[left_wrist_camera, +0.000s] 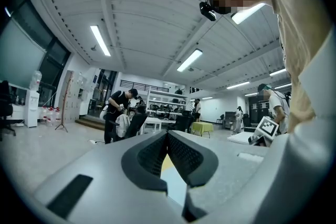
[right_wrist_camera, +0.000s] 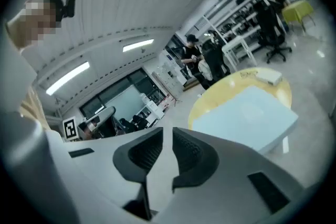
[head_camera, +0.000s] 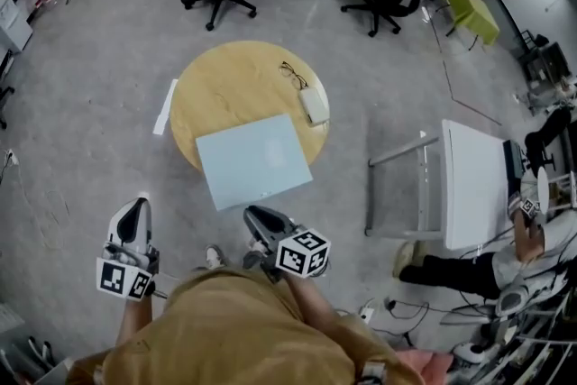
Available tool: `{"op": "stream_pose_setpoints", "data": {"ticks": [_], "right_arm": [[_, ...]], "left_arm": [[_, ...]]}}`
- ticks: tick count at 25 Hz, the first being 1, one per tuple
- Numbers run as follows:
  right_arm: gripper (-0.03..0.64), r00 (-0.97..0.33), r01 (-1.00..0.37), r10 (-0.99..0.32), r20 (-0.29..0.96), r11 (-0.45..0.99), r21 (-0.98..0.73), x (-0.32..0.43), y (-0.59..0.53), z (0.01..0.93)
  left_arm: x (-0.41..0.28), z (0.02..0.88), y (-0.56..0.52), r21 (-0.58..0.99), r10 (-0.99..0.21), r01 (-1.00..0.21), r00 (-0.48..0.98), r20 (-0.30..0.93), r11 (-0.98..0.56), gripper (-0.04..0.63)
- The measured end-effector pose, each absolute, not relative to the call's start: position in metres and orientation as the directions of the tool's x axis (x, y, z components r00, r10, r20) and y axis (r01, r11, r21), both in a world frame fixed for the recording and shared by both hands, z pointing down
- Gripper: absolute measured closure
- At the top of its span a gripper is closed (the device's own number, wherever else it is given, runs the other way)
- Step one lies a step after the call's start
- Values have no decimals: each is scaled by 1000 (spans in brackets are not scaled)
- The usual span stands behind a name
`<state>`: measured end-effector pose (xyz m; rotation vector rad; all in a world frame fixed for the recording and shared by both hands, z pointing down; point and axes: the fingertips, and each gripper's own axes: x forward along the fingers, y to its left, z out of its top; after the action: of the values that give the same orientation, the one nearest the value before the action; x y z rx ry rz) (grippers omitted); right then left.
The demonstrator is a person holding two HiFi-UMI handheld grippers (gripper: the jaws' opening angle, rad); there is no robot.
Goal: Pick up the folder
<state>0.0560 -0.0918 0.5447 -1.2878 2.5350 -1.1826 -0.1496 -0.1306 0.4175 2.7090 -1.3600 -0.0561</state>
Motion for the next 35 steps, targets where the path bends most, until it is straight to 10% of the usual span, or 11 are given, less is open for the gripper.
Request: {"op": "stream_pose_setpoints", "data": {"ticks": [3, 14, 35], "right_arm": [[415, -688, -531, -676, 265, 220, -818, 57, -90, 601], [244, -667, -107, -741, 76, -6, -994, 29, -127, 739], [216, -482, 67, -875, 47, -90, -994, 17, -201, 789]], "left_arm": [[-150, 435, -125, 122, -808, -808, 586, 67, -576, 592], [-181, 496, -126, 131, -796, -848, 528, 296, -513, 592], [-207, 532, -117, 110, -767, -878, 463, 445, -466, 592]]}}
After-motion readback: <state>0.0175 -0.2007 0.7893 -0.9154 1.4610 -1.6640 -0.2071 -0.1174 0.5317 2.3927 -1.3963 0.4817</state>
